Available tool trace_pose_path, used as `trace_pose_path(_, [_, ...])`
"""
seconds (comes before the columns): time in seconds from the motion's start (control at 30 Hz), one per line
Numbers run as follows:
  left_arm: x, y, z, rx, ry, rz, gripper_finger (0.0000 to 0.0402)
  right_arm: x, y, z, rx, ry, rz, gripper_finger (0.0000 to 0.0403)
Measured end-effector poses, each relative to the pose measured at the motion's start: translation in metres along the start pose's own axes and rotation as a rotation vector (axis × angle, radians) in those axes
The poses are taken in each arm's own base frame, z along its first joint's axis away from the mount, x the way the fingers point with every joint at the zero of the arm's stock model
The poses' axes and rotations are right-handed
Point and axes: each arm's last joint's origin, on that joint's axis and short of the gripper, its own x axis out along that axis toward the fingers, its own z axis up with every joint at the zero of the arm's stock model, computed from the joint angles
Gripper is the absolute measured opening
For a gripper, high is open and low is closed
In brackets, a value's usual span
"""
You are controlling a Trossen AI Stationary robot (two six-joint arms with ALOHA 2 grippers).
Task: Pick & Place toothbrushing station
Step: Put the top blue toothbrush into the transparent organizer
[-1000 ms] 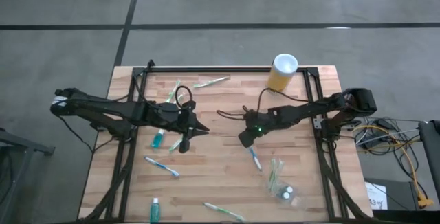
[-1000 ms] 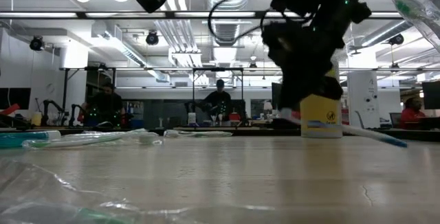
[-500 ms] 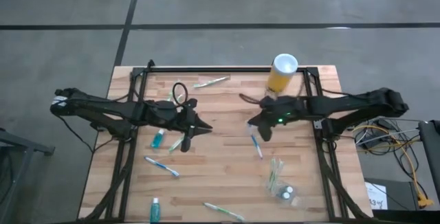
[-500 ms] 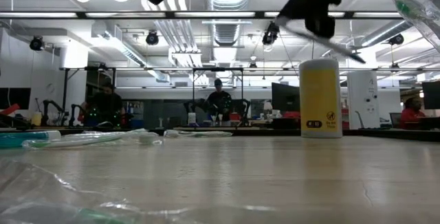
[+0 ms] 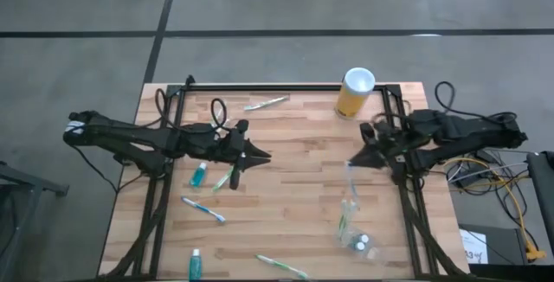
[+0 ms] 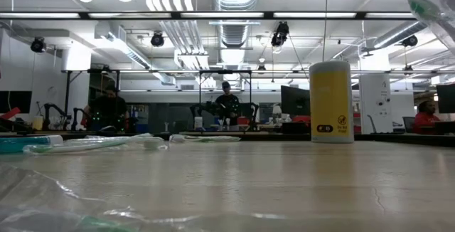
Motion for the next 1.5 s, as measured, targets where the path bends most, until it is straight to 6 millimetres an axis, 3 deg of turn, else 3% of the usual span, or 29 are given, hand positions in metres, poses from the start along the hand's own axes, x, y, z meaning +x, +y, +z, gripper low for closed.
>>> trace_pose_path(0.23, [0.0,0.0,0.0,0.0,-0.002,0.002,0.0053,-0.019,0.02,-0.007,-0.086,0.015,0.171,0.0008])
trace_pose_path(0.53, [0.0,0.0,0.0,-0.001,-0.002,0.002,0.0053,-0.013,0.034,-0.029,-0.177,0.108,0.286,0.0008])
trace_pose_path(0.8, [0.0,0.0,0.001,-0.001,-0.011,0.001,0.0053,-0.014,0.047,-0.042,-0.284,0.077,0.367,0.0008])
trace_pose_path(1.17, [0.0,-0.001,0.006,-0.004,-0.062,-0.005,0.0053,-0.018,0.053,-0.064,-0.302,0.064,0.425,0.0008])
trace_pose_path(1.5, [-0.001,-0.002,0.015,0.008,-0.156,-0.014,0.0053,-0.013,0.041,-0.102,-0.268,-0.027,0.537,0.0008])
